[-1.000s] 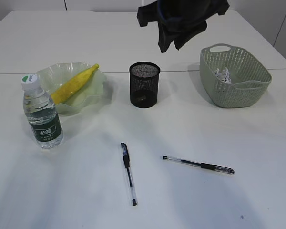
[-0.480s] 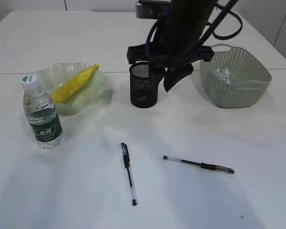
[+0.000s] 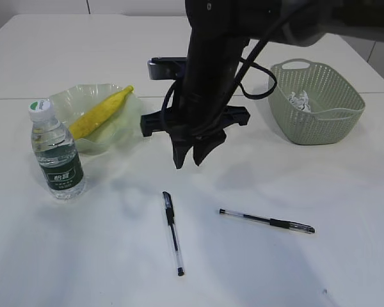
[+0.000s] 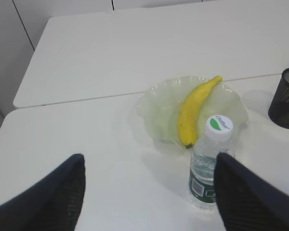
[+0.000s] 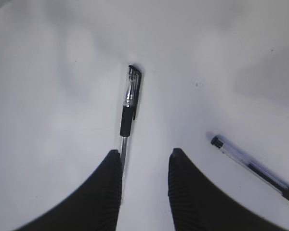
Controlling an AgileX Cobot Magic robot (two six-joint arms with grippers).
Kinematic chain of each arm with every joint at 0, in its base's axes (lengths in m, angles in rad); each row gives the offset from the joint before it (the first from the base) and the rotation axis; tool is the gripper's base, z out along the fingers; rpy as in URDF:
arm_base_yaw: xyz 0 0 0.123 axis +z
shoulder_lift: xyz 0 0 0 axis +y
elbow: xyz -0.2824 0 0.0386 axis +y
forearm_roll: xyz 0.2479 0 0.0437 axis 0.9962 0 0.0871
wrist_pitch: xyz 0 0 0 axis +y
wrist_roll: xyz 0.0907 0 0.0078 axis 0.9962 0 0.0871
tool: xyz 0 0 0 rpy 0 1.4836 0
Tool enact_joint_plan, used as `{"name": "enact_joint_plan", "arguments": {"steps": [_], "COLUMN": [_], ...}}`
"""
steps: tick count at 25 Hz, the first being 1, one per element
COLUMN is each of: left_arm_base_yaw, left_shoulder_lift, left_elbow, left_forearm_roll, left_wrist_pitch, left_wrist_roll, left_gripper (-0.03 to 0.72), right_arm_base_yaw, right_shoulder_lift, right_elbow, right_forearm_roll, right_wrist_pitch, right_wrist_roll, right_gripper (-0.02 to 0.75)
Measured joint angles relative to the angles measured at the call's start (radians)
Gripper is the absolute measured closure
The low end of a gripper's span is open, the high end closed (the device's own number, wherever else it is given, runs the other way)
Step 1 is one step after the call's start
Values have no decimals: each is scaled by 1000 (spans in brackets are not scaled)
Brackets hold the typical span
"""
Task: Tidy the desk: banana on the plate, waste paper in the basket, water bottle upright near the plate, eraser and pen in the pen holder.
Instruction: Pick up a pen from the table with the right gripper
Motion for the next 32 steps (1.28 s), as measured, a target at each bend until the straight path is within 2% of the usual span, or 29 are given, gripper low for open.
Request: {"name": "enact_joint_plan", "arguments": {"steps": [8,15,24,32], "left_arm_base_yaw": [0,0,0,0], "left_shoulder_lift": [0,0,0,0], "left_elbow": [0,0,0,0], "left_forearm_roll": [0,-2,-2,-2], "left_wrist_pitch": [18,20,22,27], "left_wrist_roll": [0,0,0,0], "left_gripper": [97,97,97,97], "right_arm_base_yaw": [0,17,40,47], "right_shoulder_lift": [73,100,151,178], "right_elbow": [0,0,-2,-2], "right_forearm_roll": [33,41,-24,-28], "right_wrist_pitch": [-17,-109,-141,-155], "right_wrist_roll": [1,1,31,36], "right_gripper": [490,491,491,492]}}
